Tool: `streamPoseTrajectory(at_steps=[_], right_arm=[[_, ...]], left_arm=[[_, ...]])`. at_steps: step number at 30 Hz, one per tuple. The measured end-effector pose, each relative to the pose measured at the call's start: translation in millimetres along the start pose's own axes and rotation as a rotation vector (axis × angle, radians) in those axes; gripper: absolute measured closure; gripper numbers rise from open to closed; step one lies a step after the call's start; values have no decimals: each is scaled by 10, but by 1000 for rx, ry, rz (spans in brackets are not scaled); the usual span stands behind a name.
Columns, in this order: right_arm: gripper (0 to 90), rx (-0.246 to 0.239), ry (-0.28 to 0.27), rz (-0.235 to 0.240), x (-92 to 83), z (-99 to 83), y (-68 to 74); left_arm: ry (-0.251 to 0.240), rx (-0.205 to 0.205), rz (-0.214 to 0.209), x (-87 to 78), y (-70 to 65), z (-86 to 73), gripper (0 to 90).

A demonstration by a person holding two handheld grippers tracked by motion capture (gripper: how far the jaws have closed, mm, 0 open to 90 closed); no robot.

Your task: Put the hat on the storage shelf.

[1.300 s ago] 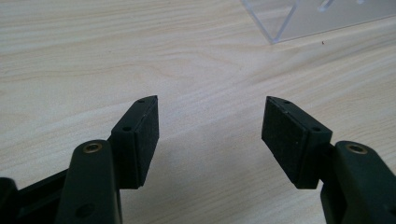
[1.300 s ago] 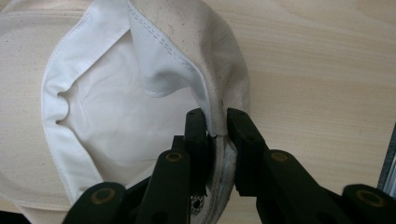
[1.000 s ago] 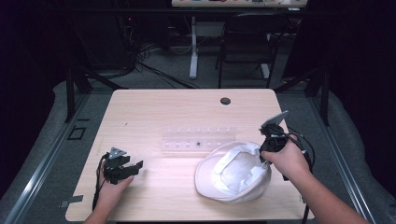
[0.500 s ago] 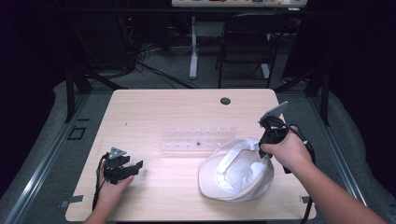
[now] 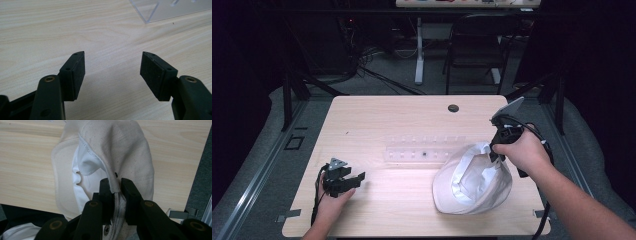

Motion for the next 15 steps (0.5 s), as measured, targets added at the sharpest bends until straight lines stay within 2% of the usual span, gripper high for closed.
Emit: streamPoseTrajectory(at_steps=[1, 2, 3, 6, 7, 9, 14, 15], right_arm=[[794, 0, -7, 4, -12, 5, 3], [795, -16, 17, 6, -67, -4, -1], [795, -16, 17, 6, -67, -4, -1], [795, 9, 15, 39, -123, 7, 23], [795, 4, 26, 67, -175, 4, 20], [796, 4, 23, 81, -188, 6, 24], [796, 33, 7, 186, -265, 21, 46], [797, 26, 16, 205, -278, 18, 40]], left_arm=[[1, -1, 0, 1, 0, -1, 370], [1, -1, 0, 1, 1, -1, 370], [2, -1, 0, 2, 1, -3, 370], [1, -1, -1, 0, 0, -2, 370], [1, -1, -1, 0, 0, -2, 370], [1, -1, -1, 1, 1, -2, 370], [1, -2, -2, 3, -1, -2, 370], [2, -1, -2, 3, 0, -3, 370]])
Point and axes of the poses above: each handheld gripper's, and its own axes: x roughly forward along the jaws, z roughly out of its top, y roughly to its left, the point moved 8 cm from there along x, roughly forward along the jaws, and after that the axes turned 9 degrees about -z, right-handed, at the moved point
